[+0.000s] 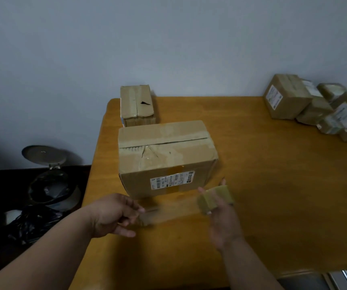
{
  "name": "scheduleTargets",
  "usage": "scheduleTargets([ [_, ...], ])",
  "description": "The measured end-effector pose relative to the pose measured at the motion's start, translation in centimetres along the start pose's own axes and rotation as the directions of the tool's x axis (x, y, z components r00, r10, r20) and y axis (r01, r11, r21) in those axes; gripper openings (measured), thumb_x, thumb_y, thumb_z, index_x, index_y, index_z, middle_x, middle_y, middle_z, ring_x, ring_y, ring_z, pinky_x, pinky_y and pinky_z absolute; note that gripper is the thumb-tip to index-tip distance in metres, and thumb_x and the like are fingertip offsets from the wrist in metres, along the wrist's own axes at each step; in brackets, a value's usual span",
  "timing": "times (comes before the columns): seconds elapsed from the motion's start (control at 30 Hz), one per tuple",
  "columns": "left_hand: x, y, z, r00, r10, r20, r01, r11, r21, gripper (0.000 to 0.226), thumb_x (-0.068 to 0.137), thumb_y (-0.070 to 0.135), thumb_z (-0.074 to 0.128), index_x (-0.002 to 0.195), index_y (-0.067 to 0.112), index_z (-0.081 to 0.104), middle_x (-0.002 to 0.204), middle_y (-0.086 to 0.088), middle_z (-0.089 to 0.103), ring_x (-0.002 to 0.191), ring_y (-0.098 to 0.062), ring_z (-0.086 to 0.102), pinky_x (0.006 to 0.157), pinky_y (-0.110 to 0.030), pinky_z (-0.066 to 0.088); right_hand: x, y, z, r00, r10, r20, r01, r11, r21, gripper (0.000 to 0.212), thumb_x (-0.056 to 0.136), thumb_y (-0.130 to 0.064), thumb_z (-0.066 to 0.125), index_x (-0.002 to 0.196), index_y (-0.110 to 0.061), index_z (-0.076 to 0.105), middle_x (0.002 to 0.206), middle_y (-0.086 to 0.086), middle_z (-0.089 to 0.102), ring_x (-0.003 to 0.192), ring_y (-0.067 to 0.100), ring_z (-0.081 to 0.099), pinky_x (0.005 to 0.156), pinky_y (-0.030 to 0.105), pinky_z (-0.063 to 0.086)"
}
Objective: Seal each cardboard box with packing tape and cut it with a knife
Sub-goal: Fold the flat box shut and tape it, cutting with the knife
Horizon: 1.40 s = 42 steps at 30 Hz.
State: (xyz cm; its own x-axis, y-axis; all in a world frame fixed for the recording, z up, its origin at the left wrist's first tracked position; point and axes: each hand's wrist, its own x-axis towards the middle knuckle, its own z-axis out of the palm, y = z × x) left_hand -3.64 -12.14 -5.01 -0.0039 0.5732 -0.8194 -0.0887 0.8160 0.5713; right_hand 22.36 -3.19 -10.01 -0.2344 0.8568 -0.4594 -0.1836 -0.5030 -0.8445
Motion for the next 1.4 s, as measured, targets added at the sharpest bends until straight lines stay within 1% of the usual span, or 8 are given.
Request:
scheduleTargets([
  [0.07, 0.3, -0.3, -0.1, 1.0, -0.012, -0.019, 0.012, 1.0, 0.027, 0.022, 0.089, -0.009, 0.056, 0.109, -0.004, 0.064, 0.062, -0.007, 0.054, 0.057, -0.015, 0.046, 0.069, -0.042, 0.06, 0.6, -0.7, 0.0, 0.993, 0.118, 0.011, -0.117, 0.97, 0.212, 0.068, 0.087, -0.054, 0.056, 0.147, -0.034, 0.03, 0.115, 0.008, 0.072, 0.108, 0.023, 0.059, 0.09, 0.039, 0.037],
  [0.17, 0.4, -0.3, -0.4, 1.0, -0.01, -0.003, 0.01, 0.999, 0.035, 0.02, 0.089, -0.008, 0.056, 0.107, -0.005, 0.064, 0.062, -0.007, 0.055, 0.057, -0.015, 0.048, 0.071, -0.042, 0.06, 0.5, -0.8, 0.2, 0.997, 0.081, 0.001, -0.081, 0.994, 0.07, 0.069, 0.086, -0.051, 0.054, 0.149, -0.033, 0.03, 0.11, 0.006, 0.073, 0.107, 0.019, 0.062, 0.093, 0.039, 0.042],
  [0.33, 0.0, 0.9, 0.4, 0.998, 0.056, -0.019, -0.055, 0.994, 0.091, 0.012, 0.091, -0.006, 0.057, 0.1, -0.002, 0.065, 0.061, -0.005, 0.058, 0.058, -0.014, 0.05, 0.073, -0.043, 0.061, -0.7, -1.2, 0.9, 0.982, -0.19, 0.013, 0.182, 0.913, -0.366, 0.08, 0.082, -0.055, 0.054, 0.148, -0.054, 0.009, 0.133, -0.003, 0.056, 0.112, 0.004, 0.056, 0.093, 0.029, 0.043],
  [0.53, -3.2, 4.9, -0.5, 0.96, 0.277, -0.023, -0.265, 0.936, 0.23, 0.009, 0.092, 0.0, 0.059, 0.091, 0.006, 0.067, 0.068, -0.004, 0.063, 0.06, -0.012, 0.059, 0.061, -0.032, 0.058, -1.7, -5.6, 2.6, 0.801, -0.596, 0.058, 0.564, 0.717, -0.41, 0.075, 0.092, -0.054, 0.053, 0.155, -0.028, 0.021, 0.114, -0.03, 0.063, 0.103, -0.013, 0.057, 0.075, -0.002, 0.041],
  [0.67, -4.5, 8.1, -1.5, 0.912, 0.393, -0.115, -0.333, 0.875, 0.352, 0.011, 0.092, 0.001, 0.059, 0.088, 0.009, 0.066, 0.07, -0.004, 0.064, 0.057, -0.009, 0.057, 0.053, -0.027, 0.055, -0.9, -8.5, 5.3, 0.775, -0.611, 0.162, 0.606, 0.646, -0.464, 0.071, 0.091, -0.053, 0.052, 0.142, -0.063, 0.004, 0.141, -0.029, 0.039, 0.127, -0.002, 0.043, 0.098, 0.014, 0.039],
  [0.87, -2.9, 10.8, -3.4, 0.843, 0.462, -0.275, -0.311, 0.837, 0.45, 0.01, 0.091, 0.006, 0.062, 0.086, 0.012, 0.067, 0.074, -0.007, 0.062, 0.064, -0.016, 0.053, 0.052, -0.026, 0.054, 2.3, -9.5, 8.3, 0.705, -0.655, 0.273, 0.651, 0.442, -0.617, 0.074, 0.094, -0.051, 0.047, 0.147, -0.05, -0.004, 0.141, 0.0, 0.045, 0.133, 0.016, 0.038, 0.112, 0.057, 0.027],
  [1.0, -0.6, 11.5, -3.9, 0.768, 0.53, -0.361, -0.281, 0.785, 0.553, 0.007, 0.091, 0.021, 0.067, 0.084, 0.019, 0.069, 0.085, -0.006, 0.067, 0.072, -0.02, 0.06, 0.057, -0.029, 0.055, 4.4, -9.2, 9.1, 0.684, -0.663, 0.303, 0.637, 0.342, -0.69, 0.075, 0.093, -0.054, 0.046, 0.148, -0.045, -0.005, 0.114, 0.001, 0.058, 0.124, 0.027, 0.049, 0.109, 0.061, 0.028],
  [1.4, 2.9, 11.8, -3.5, 0.625, 0.624, -0.469, -0.043, 0.628, 0.777, 0.013, 0.088, 0.038, 0.067, 0.085, 0.027, 0.06, 0.083, 0.005, 0.062, 0.075, -0.012, 0.057, 0.063, -0.027, 0.052, 7.8, -8.8, 9.7, 0.674, -0.658, 0.337, 0.573, 0.176, -0.801, 0.076, 0.093, -0.06, 0.041, 0.15, -0.046, -0.007, 0.132, -0.003, 0.057, 0.135, 0.017, 0.032, 0.113, 0.049, 0.011],
])
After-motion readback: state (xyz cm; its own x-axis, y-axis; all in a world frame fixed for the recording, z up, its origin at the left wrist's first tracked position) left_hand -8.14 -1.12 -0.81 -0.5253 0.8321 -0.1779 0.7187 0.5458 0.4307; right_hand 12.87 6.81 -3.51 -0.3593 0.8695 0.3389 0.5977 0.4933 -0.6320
